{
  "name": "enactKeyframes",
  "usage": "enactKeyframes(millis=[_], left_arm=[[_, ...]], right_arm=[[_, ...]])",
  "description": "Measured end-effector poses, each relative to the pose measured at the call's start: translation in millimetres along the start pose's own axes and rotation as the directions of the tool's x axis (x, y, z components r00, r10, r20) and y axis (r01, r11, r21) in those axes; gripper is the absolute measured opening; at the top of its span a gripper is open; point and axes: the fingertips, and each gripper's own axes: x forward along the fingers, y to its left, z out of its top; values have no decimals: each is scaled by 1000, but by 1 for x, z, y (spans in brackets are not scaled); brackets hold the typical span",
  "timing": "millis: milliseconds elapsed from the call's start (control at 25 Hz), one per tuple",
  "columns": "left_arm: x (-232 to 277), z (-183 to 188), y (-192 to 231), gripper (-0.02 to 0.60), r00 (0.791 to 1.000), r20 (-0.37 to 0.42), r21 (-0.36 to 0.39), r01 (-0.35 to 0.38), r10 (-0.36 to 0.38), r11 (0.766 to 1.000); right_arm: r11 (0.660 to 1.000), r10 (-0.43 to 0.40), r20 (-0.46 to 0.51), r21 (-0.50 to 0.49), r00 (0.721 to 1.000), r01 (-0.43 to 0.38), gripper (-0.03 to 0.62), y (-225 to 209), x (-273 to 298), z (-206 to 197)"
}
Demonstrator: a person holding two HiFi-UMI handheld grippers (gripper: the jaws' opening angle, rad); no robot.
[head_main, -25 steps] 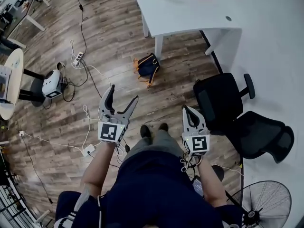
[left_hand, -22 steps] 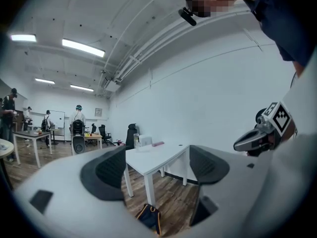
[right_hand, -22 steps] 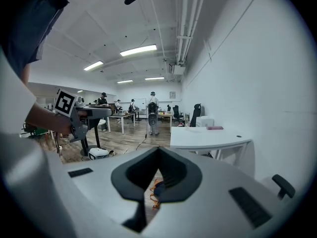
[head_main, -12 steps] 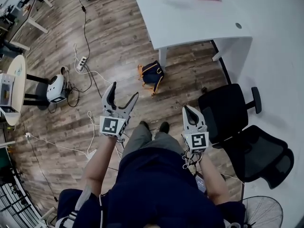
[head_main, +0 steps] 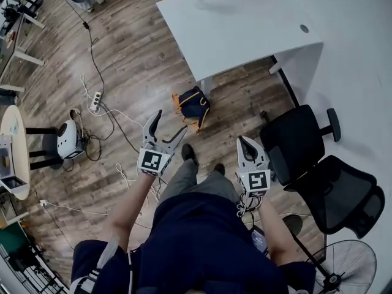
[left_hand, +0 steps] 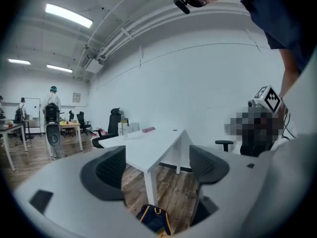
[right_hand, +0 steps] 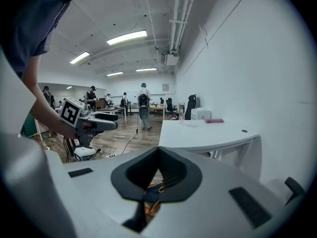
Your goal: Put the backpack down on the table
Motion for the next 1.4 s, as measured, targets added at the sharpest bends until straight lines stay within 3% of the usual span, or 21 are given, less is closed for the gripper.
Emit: enactKeyframes(millis=[160, 360, 680, 960, 1400], left_arm=[[36, -40, 18, 394, 996, -47, 8, 75, -75, 997], [84, -97, 24, 394, 989, -85, 6, 120, -119, 993], [148, -208, 26, 393, 981, -144, 20, 135, -131, 991], [194, -324, 32, 393, 950, -260, 12, 181, -172, 983], [253, -445, 40, 393, 913, -337, -1, 244, -230, 970]], right_arm=[[1000, -19, -18, -7, 1000, 19, -2, -1, 35, -9], [999, 22, -10, -27, 1000, -22, -2, -7, 77, -30], [996, 73, 23, -44, 997, -72, -2, -27, 128, -83], [997, 71, 16, -24, 997, -70, -2, -46, 164, -138], [996, 87, 2, -29, 996, -87, -2, -60, 215, -213]])
